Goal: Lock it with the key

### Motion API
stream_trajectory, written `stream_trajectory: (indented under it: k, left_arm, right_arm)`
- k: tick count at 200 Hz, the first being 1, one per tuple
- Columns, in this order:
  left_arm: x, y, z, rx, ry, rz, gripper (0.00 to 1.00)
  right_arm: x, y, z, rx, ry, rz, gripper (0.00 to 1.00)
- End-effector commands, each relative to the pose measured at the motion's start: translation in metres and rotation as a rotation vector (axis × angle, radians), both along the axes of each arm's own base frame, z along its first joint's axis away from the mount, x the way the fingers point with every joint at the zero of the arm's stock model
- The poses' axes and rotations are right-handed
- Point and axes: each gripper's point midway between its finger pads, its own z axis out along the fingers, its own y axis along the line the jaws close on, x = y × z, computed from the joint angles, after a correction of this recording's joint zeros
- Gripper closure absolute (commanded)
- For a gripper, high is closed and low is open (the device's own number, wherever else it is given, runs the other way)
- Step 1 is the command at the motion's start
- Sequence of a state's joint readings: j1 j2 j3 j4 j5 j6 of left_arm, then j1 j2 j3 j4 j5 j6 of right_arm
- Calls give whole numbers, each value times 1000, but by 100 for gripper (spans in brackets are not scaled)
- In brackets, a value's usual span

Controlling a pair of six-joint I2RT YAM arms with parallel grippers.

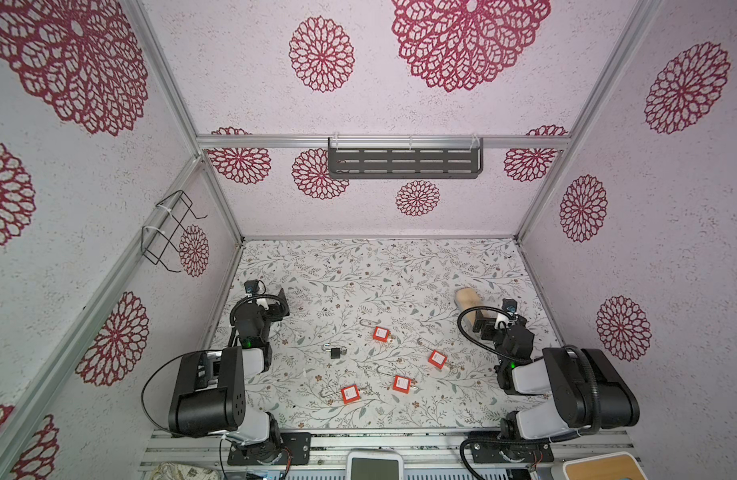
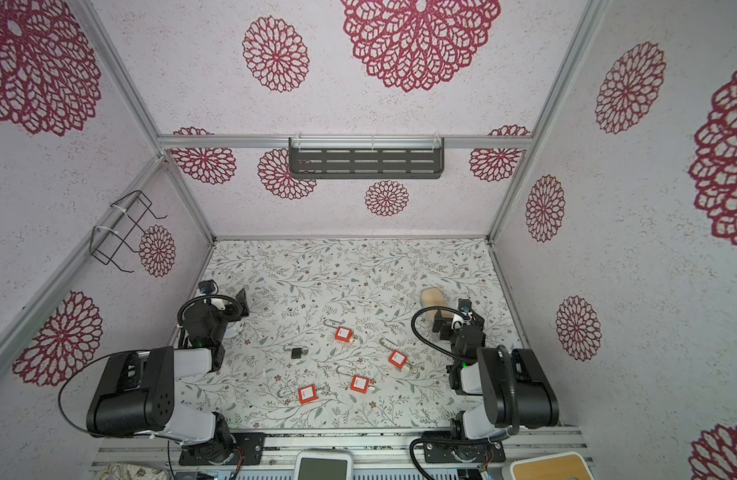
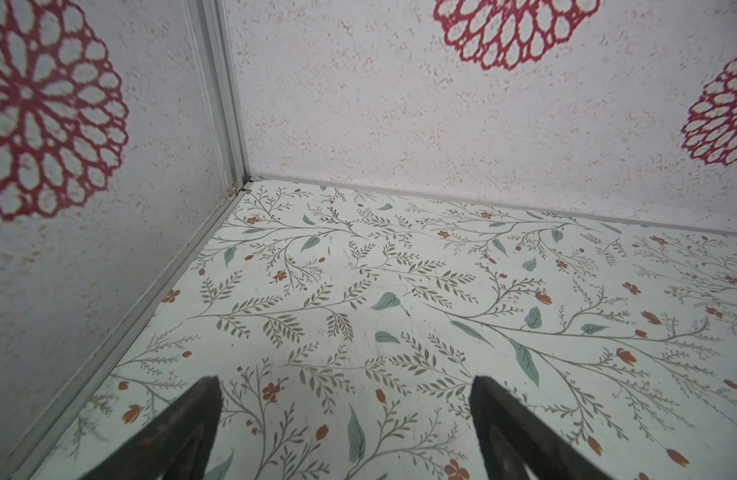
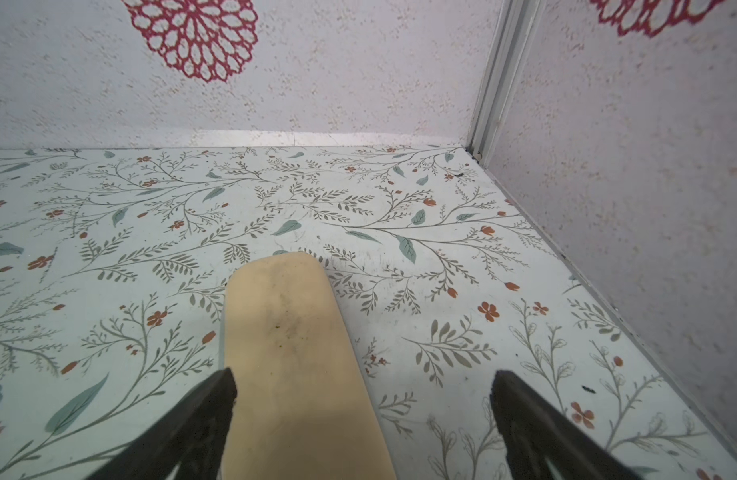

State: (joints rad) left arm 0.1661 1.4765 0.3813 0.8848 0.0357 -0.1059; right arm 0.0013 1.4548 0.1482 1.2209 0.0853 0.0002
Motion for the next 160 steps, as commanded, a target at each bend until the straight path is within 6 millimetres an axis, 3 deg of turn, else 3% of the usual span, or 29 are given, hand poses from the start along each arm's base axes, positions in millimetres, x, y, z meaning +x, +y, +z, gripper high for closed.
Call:
stream_trajectory:
  k: [1, 38, 71, 118, 152, 160]
  left_arm:
    - [-5, -4, 23, 7, -29, -10, 3]
    - [-17, 0, 64, -132, 3, 89, 3]
    - [-27, -37, 77, -257, 166, -1, 3]
    - [-41, -106, 84, -280, 213, -181, 3]
    - [-42, -129, 84, -223, 254, -246, 3]
    - [-42, -131, 82, -215, 267, -251, 3]
  right_arm:
    - [4, 1, 42, 7, -101, 4, 1]
    - [8, 16, 87, 46, -59, 78, 4]
    - [5, 63, 112, 55, 58, 274, 11]
    - [-25, 135, 92, -53, 350, 455, 14]
    - [-44, 157, 72, -201, 523, 599, 19]
    - [-48, 157, 66, -248, 552, 629, 26]
